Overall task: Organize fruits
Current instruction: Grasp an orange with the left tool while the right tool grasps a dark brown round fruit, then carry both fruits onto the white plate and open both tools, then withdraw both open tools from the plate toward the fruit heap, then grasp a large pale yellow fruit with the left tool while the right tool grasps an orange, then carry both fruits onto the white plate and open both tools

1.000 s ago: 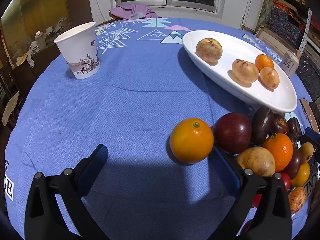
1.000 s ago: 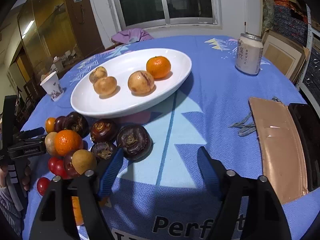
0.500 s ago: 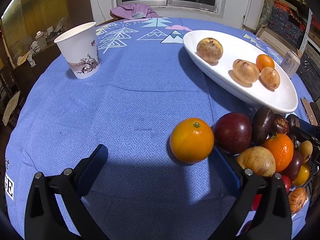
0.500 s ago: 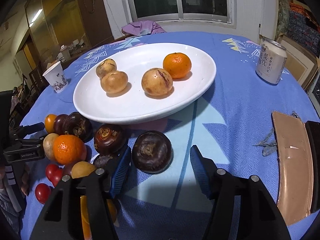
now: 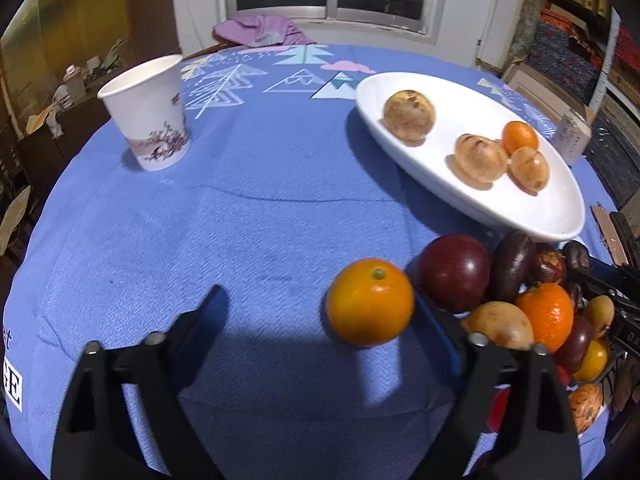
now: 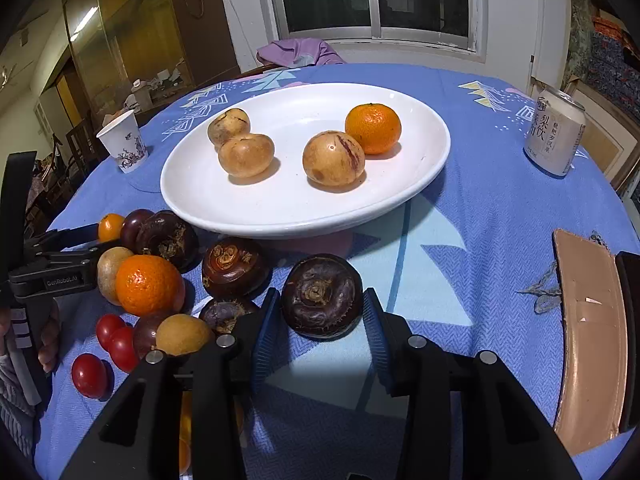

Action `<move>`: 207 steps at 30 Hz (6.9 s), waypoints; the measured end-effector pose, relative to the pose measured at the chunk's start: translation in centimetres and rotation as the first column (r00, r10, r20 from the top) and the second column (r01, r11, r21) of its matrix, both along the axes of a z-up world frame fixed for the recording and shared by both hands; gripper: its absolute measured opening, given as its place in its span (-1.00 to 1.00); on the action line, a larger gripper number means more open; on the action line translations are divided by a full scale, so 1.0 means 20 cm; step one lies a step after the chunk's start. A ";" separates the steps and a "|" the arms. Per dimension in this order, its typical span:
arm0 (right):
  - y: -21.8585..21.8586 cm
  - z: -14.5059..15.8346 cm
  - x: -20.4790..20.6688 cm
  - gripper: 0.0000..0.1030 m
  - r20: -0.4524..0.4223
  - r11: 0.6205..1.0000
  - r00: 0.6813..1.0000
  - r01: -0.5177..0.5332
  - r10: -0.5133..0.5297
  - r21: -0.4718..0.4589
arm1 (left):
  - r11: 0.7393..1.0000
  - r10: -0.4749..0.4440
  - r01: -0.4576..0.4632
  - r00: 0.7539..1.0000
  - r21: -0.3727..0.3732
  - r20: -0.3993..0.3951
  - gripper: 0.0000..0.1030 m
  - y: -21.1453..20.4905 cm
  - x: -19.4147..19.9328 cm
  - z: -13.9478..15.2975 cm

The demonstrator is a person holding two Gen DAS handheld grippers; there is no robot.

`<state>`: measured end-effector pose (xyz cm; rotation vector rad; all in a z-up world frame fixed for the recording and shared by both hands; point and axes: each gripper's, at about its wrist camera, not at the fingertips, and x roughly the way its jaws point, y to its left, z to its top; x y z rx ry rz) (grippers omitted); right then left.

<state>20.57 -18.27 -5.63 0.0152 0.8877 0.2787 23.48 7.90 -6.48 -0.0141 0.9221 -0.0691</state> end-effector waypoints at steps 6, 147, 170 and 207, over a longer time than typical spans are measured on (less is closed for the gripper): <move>0.01 0.00 -0.01 -0.18 0.001 1.000 1.000 -0.001 0.001 -0.001 | 0.998 -0.059 0.060 0.998 -0.023 0.022 -0.09 -0.04 -0.02 0.02; 0.03 0.13 -0.37 0.50 0.116 0.989 0.992 -0.055 0.039 0.141 | 1.000 -0.006 0.008 0.996 -0.025 0.084 0.90 0.01 -0.15 0.06; 0.02 0.01 -0.33 -0.13 -0.031 0.970 0.997 -0.057 0.066 0.235 | 0.998 -0.030 0.031 0.999 -0.059 0.015 0.43 0.03 -0.10 0.00; -0.10 0.23 -0.27 -0.27 0.095 0.960 0.995 -0.005 -0.023 0.278 | 0.994 -0.091 0.102 0.977 -0.049 0.193 -0.14 -0.15 -0.22 0.31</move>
